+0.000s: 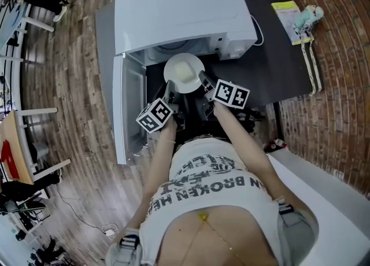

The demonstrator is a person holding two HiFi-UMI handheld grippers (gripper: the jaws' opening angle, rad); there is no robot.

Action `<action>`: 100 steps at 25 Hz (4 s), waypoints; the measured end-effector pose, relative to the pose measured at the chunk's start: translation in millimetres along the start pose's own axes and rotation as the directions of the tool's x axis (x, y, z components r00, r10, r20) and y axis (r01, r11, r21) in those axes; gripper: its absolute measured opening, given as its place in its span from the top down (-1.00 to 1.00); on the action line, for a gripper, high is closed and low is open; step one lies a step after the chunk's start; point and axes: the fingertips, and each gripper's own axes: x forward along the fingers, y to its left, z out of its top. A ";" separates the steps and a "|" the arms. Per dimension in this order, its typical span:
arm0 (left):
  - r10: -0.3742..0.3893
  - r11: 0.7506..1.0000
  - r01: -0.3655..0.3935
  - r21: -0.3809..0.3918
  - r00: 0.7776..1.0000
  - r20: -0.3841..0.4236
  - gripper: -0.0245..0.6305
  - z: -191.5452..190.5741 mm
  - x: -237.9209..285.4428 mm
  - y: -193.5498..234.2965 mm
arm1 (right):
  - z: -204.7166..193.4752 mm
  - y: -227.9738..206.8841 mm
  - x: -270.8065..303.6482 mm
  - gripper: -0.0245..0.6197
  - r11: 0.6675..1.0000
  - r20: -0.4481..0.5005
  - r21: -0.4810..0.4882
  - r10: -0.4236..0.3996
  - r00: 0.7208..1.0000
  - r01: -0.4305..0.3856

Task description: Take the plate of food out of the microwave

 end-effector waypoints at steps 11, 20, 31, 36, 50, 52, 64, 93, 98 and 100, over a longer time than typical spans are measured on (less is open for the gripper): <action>0.069 0.997 -0.066 -0.051 0.995 0.071 0.74 -26.8 -15.9 -25.0 | 13.4 -6.0 -25.0 0.79 0.997 -0.079 -0.054 0.057 0.995 -0.061; 0.105 0.994 -0.103 -0.032 0.990 0.089 0.74 -40.2 -28.1 -35.0 | 8.8 -11.6 -41.9 0.79 0.995 -0.104 -0.046 0.084 0.991 -0.089; 0.111 0.994 -0.109 -0.032 0.990 0.089 0.74 -65.7 -32.1 -50.2 | 6.7 -28.4 -63.6 0.79 0.994 -0.119 -0.044 0.089 0.989 -0.095; 0.123 0.992 -0.120 -0.038 0.988 0.095 0.74 -79.2 -38.5 -53.4 | 1.1 -34.2 -73.7 0.79 0.993 -0.135 -0.071 0.087 0.987 -0.097; 0.108 0.994 -0.105 -0.044 0.991 0.082 0.74 -91.6 -38.7 -54.8 | -1.1 -42.2 -86.1 0.80 0.994 -0.124 -0.054 0.087 0.989 -0.094; 0.106 0.994 -0.103 -0.042 0.991 0.084 0.74 -88.6 -37.9 -52.9 | -1.4 -40.6 -83.7 0.80 0.994 -0.122 -0.048 0.087 0.989 -0.093; 0.066 0.997 -0.065 -0.037 0.997 0.034 0.74 -65.4 -40.0 -34.1 | -13.2 -22.7 -68.0 0.80 0.999 -0.090 -0.017 0.049 0.995 -0.050; -0.045 0.999 0.046 0.011 0.996 -0.076 0.74 -41.8 -57.8 1.4 | -54.6 5.8 -64.4 0.80 0.997 0.058 0.058 -0.046 0.997 0.043; -0.071 0.997 0.075 0.027 0.992 -0.108 0.74 -45.9 -61.2 9.2 | -67.1 5.3 -67.5 0.80 0.995 0.098 0.084 -0.061 0.993 0.053; -0.083 0.996 0.087 0.034 0.990 -0.111 0.74 -46.0 -62.9 9.1 | -70.6 4.8 -68.8 0.80 0.994 0.102 0.094 -0.065 0.993 0.055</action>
